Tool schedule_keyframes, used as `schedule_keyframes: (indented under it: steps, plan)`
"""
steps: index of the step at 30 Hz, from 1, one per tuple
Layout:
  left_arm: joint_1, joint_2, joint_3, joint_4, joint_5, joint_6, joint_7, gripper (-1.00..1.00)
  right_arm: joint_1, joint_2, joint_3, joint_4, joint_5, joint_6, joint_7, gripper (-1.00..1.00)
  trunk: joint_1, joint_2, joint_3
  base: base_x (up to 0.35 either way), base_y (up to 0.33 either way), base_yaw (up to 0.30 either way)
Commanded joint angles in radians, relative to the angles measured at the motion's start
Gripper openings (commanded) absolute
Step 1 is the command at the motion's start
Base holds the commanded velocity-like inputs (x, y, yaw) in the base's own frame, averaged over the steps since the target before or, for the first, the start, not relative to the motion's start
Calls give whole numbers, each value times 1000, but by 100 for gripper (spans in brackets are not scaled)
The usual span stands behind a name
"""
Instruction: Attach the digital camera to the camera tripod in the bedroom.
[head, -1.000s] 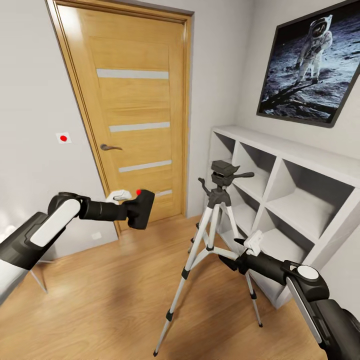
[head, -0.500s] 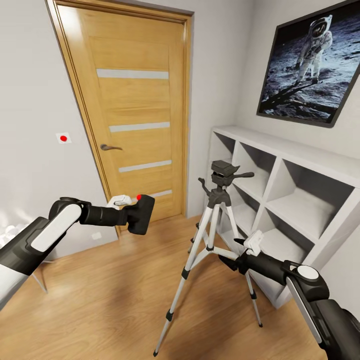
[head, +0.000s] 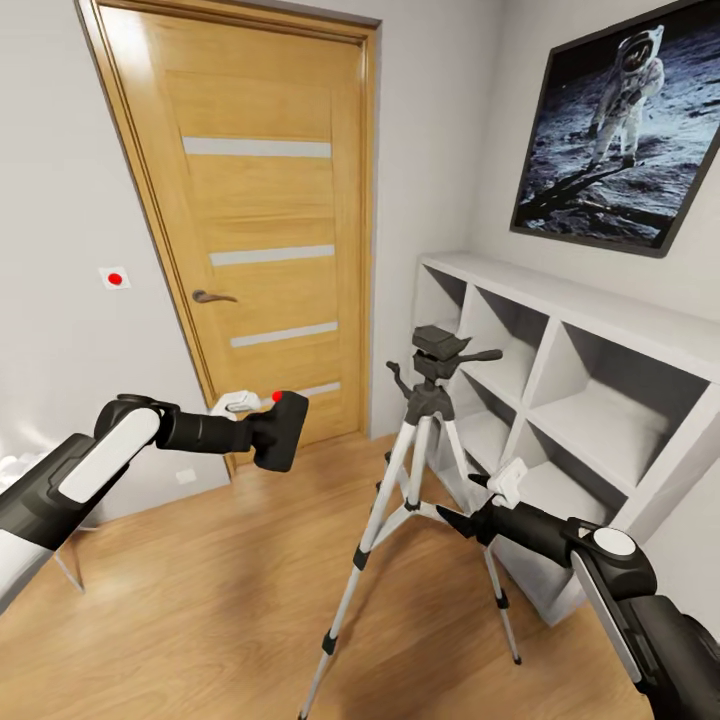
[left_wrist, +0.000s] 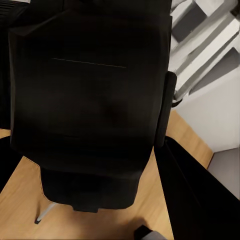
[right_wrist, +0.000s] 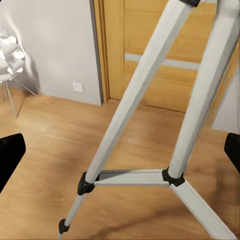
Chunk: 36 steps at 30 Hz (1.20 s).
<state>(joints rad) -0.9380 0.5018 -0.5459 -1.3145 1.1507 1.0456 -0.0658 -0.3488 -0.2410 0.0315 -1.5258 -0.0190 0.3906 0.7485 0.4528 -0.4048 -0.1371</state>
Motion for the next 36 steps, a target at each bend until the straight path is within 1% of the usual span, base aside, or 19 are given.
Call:
schedule_keyframes:
  steps: [1, 4, 9, 11, 13, 15, 17, 19, 20, 21, 22, 25, 28, 31, 34, 36]
  plan:
    - [-1, 1, -1, 0, -6, 2, -9, -100, 0, 0, 1, -1, 2, 7, 1, 100, 1, -2, -2, 218, -217, 0]
    - [2, 2, 0, 1, -6, 2, -11, -100, 1, 5, 2, 0, 15, 8, 0, 100, 1, -2, -2, 231, -235, 0]
    - [11, 14, 2, -19, -6, 2, -9, -100, 3, 11, 2, 9, 29, 8, -2, 100, 1, -2, -2, 220, -268, 0]
    - [20, 31, 5, -45, -6, 2, -8, -100, 3, 12, 3, 18, 32, 8, -2, 100, 1, -2, -2, 204, -285, 0]
    - [30, 53, 12, -75, -4, 2, -7, -100, 3, 13, 3, 26, 34, 8, -2, 100, 1, -2, -2, 212, -268, 0]
    - [48, 72, 28, -104, -1, 2, -6, -100, 3, 13, 3, 32, 35, 7, -2, 100, 1, -2, -2, 213, -198, 0]
    - [81, 84, 51, -125, 4, 2, -4, -100, 4, 14, 3, 36, 35, 7, -1, 100, 1, -2, -2, 170, -127, 0]
    - [127, 92, 86, -141, 7, 2, -3, -100, 4, 13, 2, 38, 34, 6, 0, 100, 1, -2, -2, 111, -81, 0]
    - [182, 97, 136, -152, 7, 2, -1, -100, 4, 14, 2, 40, 34, 5, 1, 100, 1, -2, -2, 63, -46, 0]
    - [212, 99, 166, -157, 7, 2, -1, -100, 4, 14, 2, 40, 33, 5, 1, 100, 1, -2, -2, 50, -37, 0]
    - [277, 100, 231, -170, 6, -4, 0, -100, 4, 14, 2, 41, 34, 5, 1, 100, 1, -2, -2, 32, -24, 0]
    - [371, 101, 329, -191, 2, -16, 3, -100, 4, 14, 2, 42, 35, 5, 2, 100, 1, -2, -2, 21, -15, 0]
    - [444, 101, 409, -202, -1, -24, 5, -100, 4, 14, 3, 47, 36, 6, 2, 100, 1, -2, -2, 11, -8, 0]
    - [487, 100, 459, -207, -4, -28, 8, -100, 4, 14, 4, 57, 36, 6, 3, 100, 1, -2, -2, 6, -32, 0]
    - [519, 100, 492, -210, -6, -31, 9, -100, 4, 14, 12, 72, 37, 6, 5, 100, 1, -2, -2, 3, -157, 0]
    - [531, 100, 501, -211, -6, -32, 11, -100, 4, 14, 25, 77, 38, 7, 4, 100, 1, -2, -2, 1, -250, 0]
